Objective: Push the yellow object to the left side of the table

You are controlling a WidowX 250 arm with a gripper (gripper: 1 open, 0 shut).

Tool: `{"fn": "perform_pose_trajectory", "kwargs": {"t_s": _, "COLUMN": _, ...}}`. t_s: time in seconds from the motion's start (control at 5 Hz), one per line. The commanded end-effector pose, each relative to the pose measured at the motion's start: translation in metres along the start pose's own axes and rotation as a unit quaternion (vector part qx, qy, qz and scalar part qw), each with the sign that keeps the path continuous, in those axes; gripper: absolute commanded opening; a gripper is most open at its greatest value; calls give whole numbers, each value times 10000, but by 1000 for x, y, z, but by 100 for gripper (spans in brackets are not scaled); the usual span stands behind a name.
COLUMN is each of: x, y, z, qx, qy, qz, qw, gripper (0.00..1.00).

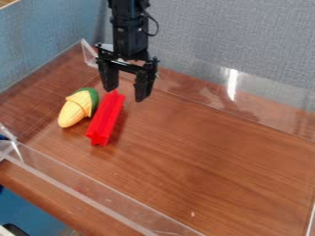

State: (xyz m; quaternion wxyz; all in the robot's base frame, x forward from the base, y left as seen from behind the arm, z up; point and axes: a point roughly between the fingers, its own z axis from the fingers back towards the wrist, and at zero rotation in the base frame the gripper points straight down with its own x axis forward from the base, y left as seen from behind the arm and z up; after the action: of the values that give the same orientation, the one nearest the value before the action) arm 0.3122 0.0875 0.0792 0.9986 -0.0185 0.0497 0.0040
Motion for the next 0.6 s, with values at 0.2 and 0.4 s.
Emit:
{"fn": "perform_pose_trajectory", "kwargs": {"t_s": 0.2, "x": 3, "y": -2, "z": 21, "qx": 91, "qy": -288, "qz": -56, "qw": 9995, "gripper": 100}}
{"fn": "perform_pose_trajectory", "kwargs": {"t_s": 0.4, "x": 2, "y": -4, "z": 23, "qx": 99, "qy": -304, "qz": -90, "qw": 9994, "gripper": 100}}
